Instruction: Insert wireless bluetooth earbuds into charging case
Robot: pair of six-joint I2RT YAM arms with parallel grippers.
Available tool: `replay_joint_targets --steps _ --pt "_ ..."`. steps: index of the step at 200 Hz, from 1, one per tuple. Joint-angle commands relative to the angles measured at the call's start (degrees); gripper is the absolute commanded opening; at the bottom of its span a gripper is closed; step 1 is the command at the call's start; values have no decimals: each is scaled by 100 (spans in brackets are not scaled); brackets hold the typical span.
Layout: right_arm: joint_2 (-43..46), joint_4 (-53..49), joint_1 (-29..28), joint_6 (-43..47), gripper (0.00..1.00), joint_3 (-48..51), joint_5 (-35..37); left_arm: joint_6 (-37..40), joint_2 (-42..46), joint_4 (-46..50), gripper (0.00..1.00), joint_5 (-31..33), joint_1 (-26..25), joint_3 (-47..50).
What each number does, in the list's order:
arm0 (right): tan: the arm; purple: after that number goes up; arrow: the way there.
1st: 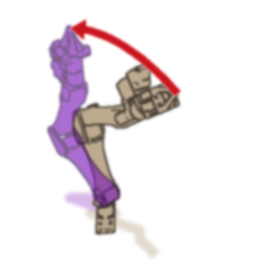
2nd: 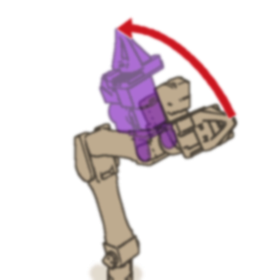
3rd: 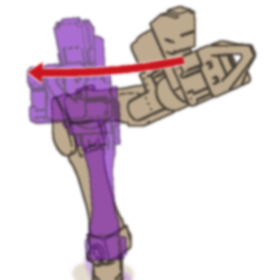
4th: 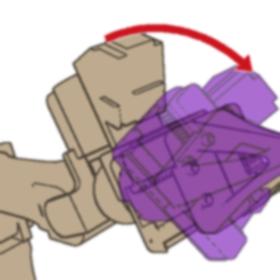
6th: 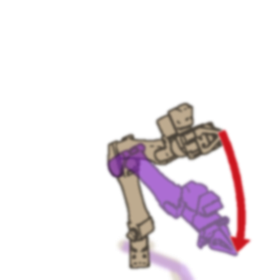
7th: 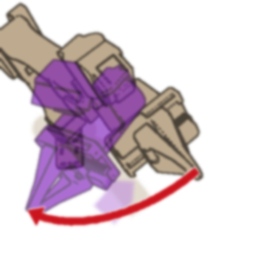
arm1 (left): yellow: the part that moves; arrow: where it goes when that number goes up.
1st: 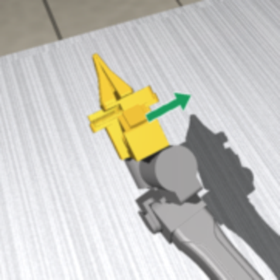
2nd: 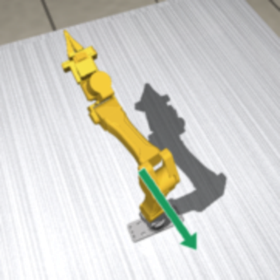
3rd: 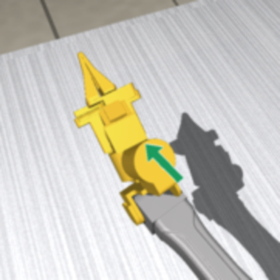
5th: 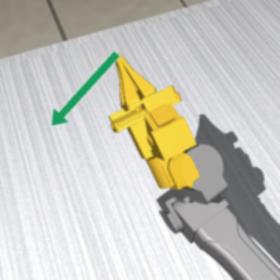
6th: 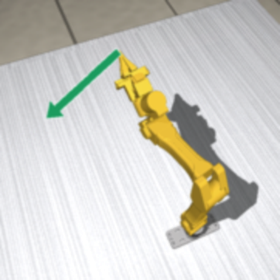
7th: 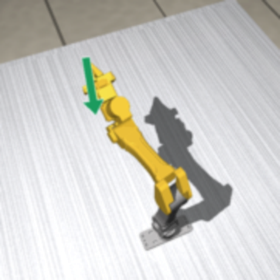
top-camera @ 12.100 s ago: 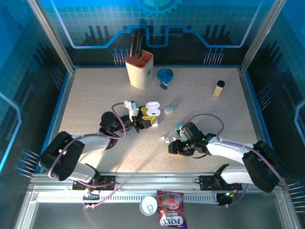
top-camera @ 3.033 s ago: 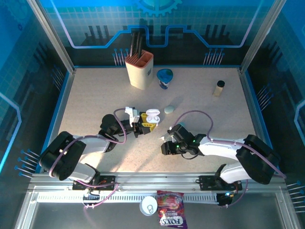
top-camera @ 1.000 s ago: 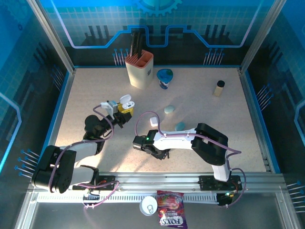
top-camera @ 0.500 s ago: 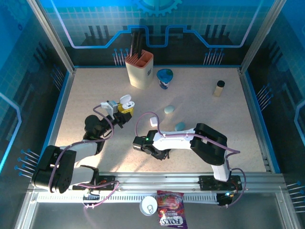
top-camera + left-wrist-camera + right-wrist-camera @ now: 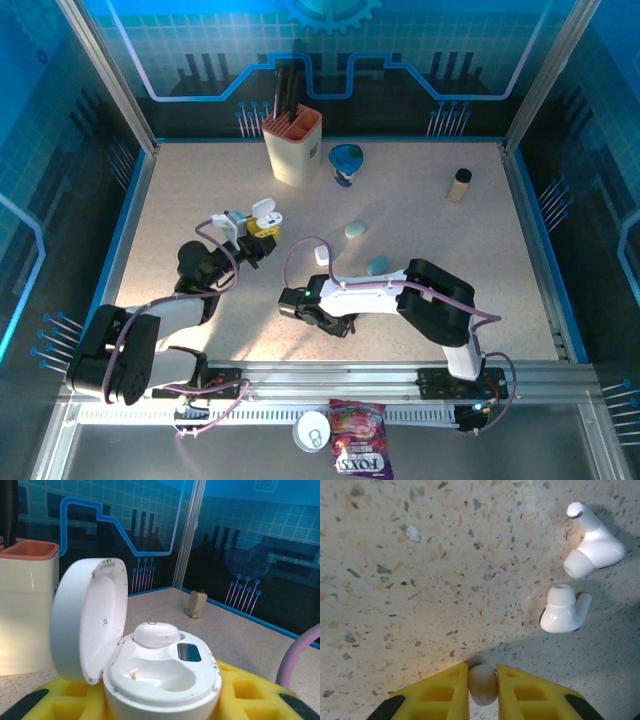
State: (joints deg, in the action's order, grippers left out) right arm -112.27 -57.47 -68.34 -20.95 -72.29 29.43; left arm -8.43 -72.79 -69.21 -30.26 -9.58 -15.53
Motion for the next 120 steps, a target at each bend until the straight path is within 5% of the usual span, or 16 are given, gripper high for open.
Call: replay_joint_targets --steps 1,60,120 --pt "376 26 16 -158 18 112 62 165 -38 -146 19 -136 28 -38" --pt "2336 1282 744 -354 17 839 -1054 559 -287 -672 19 -77 -415 171" --pt "4317 2835 2178 -751 18 1306 -3550 1073 -877 -1108 19 81 -1233 -4"
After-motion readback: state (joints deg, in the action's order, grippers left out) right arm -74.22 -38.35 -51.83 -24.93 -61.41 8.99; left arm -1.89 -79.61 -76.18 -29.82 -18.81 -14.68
